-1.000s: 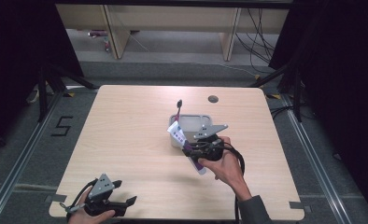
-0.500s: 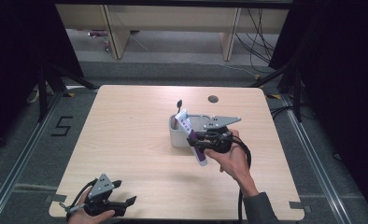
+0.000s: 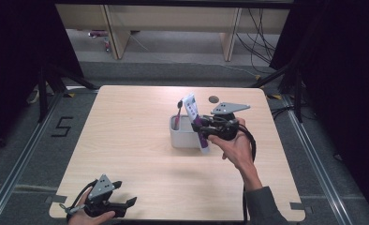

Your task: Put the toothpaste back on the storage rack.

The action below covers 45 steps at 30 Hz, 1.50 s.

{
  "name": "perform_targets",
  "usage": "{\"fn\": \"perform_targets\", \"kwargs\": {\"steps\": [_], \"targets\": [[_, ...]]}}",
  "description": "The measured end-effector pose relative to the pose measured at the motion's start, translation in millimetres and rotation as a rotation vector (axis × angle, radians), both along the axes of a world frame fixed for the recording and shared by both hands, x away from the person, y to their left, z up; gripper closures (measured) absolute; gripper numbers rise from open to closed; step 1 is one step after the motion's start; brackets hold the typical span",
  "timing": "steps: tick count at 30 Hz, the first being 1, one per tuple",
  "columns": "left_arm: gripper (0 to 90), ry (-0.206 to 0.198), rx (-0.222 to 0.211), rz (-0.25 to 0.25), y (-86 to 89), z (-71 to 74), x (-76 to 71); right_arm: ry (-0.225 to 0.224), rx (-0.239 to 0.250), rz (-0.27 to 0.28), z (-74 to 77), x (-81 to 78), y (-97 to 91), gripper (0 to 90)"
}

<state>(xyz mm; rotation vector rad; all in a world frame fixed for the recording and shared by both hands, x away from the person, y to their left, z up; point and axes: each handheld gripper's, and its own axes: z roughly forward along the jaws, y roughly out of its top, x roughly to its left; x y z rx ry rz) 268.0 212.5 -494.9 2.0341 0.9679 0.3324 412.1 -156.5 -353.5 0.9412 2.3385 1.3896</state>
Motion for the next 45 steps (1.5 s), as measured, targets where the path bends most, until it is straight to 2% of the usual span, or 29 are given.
{"fn": "perform_targets", "kwargs": {"steps": [4, 7, 10, 13, 14, 16, 19, 20, 22, 25, 26, 27, 28, 29, 31, 34, 37, 38, 39, 41, 42, 43, 44, 45], "targets": [[18.6, 0.000, -0.001, -0.005, 0.1, 0.3, -0.1, -0.029, -0.006, -0.011, 6.0, 7.8, 1.1, 69.0], [18.7, 0.000, -0.001, -0.004, 0.2, 0.4, -0.2, -0.020, 0.001, -0.022, 11.1, 11.4, 3.5, 69.0], [18.7, 0.000, -0.001, -0.005, 0.2, 0.4, -0.1, -0.031, -0.002, -0.027, 16.0, 17.5, 7.0, 69.0], [18.7, 0.000, -0.018, 0.007, -1.5, -0.1, -0.8, -0.054, -0.006, -0.030, 19.9, 25.2, 10.4, 69.0], [18.7, 0.000, -0.018, 0.006, -1.5, 0.0, -0.8, -0.042, -0.002, -0.033, 21.3, 27.1, 11.9, 69.0], [18.7, -0.004, -0.018, 0.008, -1.4, 0.4, -0.9, -0.042, 0.015, -0.039, 22.7, 32.8, 14.9, 69.0], [18.7, -0.010, -0.025, 0.009, -1.3, 0.0, -0.8, -0.049, 0.016, -0.052, 23.5, 39.8, 16.5, 69.0], [18.7, -0.009, -0.012, 0.001, -0.1, 0.5, -0.5, -0.060, 0.017, -0.054, 23.1, 42.5, 16.6, 69.0], [18.7, -0.003, -0.011, -0.005, 0.4, 0.9, -0.2, -0.054, 0.027, -0.056, 22.5, 46.6, 17.9, 69.0], [18.7, -0.005, -0.024, 0.002, -0.7, 0.6, -0.6, -0.051, 0.045, -0.067, 20.9, 53.1, 19.3, 69.0], [18.7, -0.005, -0.022, 0.000, -0.6, 0.7, -0.6, -0.047, 0.044, -0.091, 20.8, 54.1, 19.5, 69.0], [18.7, -0.006, -0.022, 0.000, -0.6, 0.6, -0.6, -0.080, 0.035, -0.090, 19.6, 58.7, 19.0, 69.0], [18.7, -0.005, -0.022, -0.001, -0.6, 0.6, -0.6, -0.057, 0.048, -0.091, 19.4, 59.2, 19.9, 69.0], [18.7, -0.004, -0.022, -0.001, -0.6, 0.5, -0.6, -0.081, 0.033, -0.096, 18.3, 62.1, 19.4, 69.0], [18.7, -0.005, -0.022, -0.001, -0.6, 0.5, -0.5, -0.059, 0.042, -0.103, 16.4, 64.3, 21.7, 69.0], [18.7, -0.004, -0.022, -0.002, -0.5, 0.6, -0.7, -0.079, 0.022, -0.112, 11.2, 71.0, 22.6, 69.0], [18.7, -0.003, -0.023, -0.003, -0.5, 0.5, -0.6, -0.057, 0.023, -0.116, 6.6, 74.9, 24.3, 69.0], [18.6, -0.006, -0.025, 0.003, -1.1, 0.1, -0.8, -0.070, 0.024, -0.117, 4.9, 76.2, 24.8, 69.0], [18.6, -0.001, -0.026, -0.001, -1.1, -0.1, -0.6, -0.057, 0.020, -0.118, 4.1, 76.7, 25.5, 69.0], [18.7, 0.005, -0.017, -0.008, -0.7, 0.4, -0.7, -0.060, 0.015, -0.111, 0.9, 79.4, 26.2, 68.9], [18.7, 0.003, -0.020, -0.008, -0.8, 0.3, -0.8, -0.058, 0.021, -0.127, -1.0, 79.5, 27.3, 68.9], [18.7, -0.002, -0.021, -0.002, -1.2, 0.2, -1.1, -0.039, 0.021, -0.127, -2.5, 79.9, 27.1, 68.9], [18.7, -0.002, -0.023, -0.005, -1.1, 0.1, -0.8, -0.061, 0.011, -0.121, -3.9, 81.6, 26.2, 68.9], [18.7, -0.001, -0.024, -0.006, -1.1, 0.0, -0.8, -0.045, 0.017, -0.130, -5.9, 81.2, 26.7, 68.9]]}}
